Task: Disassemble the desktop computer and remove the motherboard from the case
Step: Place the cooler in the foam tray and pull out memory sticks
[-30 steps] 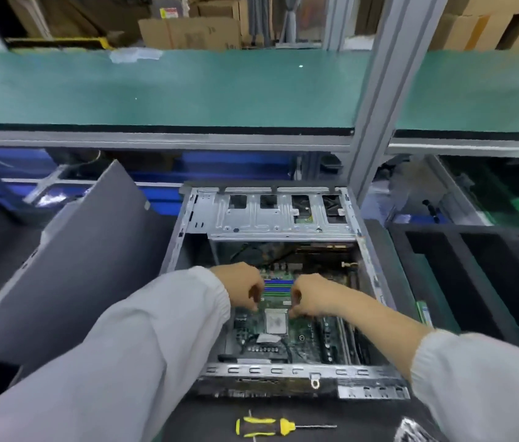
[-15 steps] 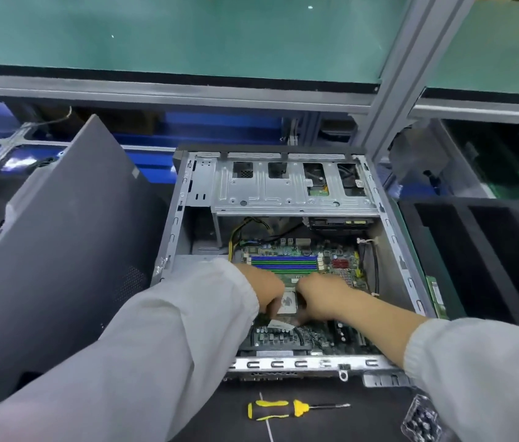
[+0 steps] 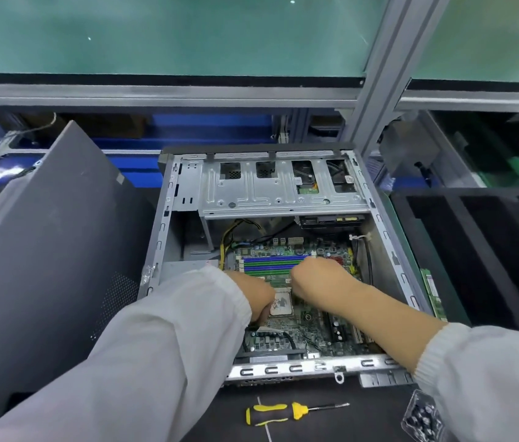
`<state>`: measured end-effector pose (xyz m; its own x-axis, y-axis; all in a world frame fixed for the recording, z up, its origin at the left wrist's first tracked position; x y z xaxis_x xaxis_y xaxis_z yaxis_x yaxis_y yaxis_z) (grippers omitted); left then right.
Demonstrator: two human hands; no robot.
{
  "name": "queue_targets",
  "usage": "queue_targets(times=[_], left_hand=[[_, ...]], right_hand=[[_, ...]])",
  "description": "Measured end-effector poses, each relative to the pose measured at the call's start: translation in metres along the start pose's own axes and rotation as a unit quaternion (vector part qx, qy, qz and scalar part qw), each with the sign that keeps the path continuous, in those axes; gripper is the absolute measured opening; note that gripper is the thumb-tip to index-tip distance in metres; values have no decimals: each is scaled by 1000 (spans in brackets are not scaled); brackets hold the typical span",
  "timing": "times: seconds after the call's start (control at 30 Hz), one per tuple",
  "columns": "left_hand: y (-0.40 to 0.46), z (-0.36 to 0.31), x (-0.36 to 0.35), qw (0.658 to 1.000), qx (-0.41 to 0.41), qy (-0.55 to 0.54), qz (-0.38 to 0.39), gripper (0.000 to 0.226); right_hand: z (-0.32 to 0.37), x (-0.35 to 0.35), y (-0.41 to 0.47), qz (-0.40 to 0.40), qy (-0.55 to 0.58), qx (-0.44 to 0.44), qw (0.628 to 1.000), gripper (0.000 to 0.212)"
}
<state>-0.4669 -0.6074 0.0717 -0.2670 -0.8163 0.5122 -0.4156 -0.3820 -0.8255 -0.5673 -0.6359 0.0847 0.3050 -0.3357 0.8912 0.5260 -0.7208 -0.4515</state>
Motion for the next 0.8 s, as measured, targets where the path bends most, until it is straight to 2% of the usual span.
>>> queue_targets(times=[0.1, 0.3, 0.37, 0.4, 0.5, 0.57, 0.8], left_hand=[[4, 1, -2, 1000, -1, 8, 6, 29], [4, -1, -1, 1000, -1, 1, -5, 32], [5, -3, -2, 1000, -5, 8, -4, 28], [5, -4, -2, 1000, -3, 12, -6, 25], [4, -7, -1, 999, -1, 12, -32, 18], [3, -8, 0, 999, -5, 12, -38, 15], [1, -6, -2, 998, 22, 11, -60, 14]], right_hand=[[-9, 2, 3, -11, 42, -13, 999, 15], [-17, 3, 9, 0, 167, -38, 985, 18], [-10, 6, 6, -49, 152, 14, 987, 16], [-5, 5, 4, -69, 129, 53, 988, 22], [12, -8, 4, -32, 18, 115, 993, 58], [16, -14, 9, -17, -21, 120, 992, 68], [20, -17, 11, -30, 23, 145, 989, 62]])
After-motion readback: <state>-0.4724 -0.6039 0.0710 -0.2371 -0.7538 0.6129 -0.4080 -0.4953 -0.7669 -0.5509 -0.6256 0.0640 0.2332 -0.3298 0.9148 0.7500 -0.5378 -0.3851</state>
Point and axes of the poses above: each hand's wrist, its own y-axis towards the middle knuckle, its own x-axis out of the back of the hand, z = x × y, the point moved 5 cm from there along y, towards the middle knuckle, and after that the axes turned 4 degrees about z, right-handed, at the moved point
